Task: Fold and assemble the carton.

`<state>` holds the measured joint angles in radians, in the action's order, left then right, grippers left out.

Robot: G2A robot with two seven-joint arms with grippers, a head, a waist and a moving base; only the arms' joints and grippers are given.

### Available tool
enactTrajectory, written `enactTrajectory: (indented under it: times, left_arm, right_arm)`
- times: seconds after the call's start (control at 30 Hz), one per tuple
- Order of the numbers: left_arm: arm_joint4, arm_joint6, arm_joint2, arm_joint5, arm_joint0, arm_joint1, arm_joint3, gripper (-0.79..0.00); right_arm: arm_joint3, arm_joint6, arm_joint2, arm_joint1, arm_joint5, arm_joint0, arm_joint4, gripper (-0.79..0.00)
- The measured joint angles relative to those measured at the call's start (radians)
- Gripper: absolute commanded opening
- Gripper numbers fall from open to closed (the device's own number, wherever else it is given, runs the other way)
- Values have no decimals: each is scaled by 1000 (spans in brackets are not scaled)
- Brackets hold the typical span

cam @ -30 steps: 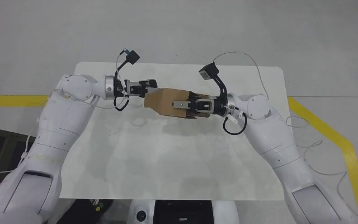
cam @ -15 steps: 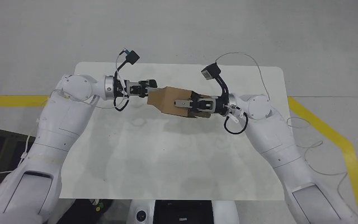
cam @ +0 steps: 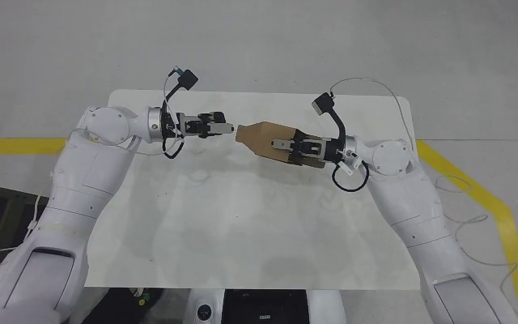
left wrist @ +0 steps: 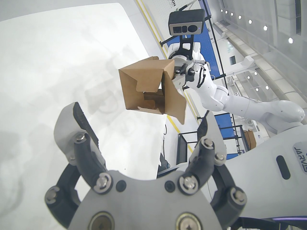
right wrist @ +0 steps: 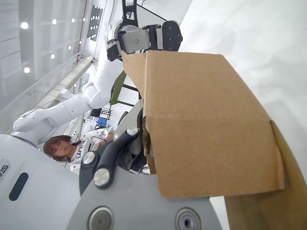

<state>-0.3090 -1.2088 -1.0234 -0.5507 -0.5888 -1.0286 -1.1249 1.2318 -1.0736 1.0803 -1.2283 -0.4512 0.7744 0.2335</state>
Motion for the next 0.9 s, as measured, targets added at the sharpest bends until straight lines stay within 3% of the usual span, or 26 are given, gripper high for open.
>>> enactTrajectory:
  times: [0.9]
  left_arm:
    - [187, 120, -9, -37, -35, 11, -48, 0]
  right_arm:
    - [66, 12, -27, 0, 5, -6, 18, -785]
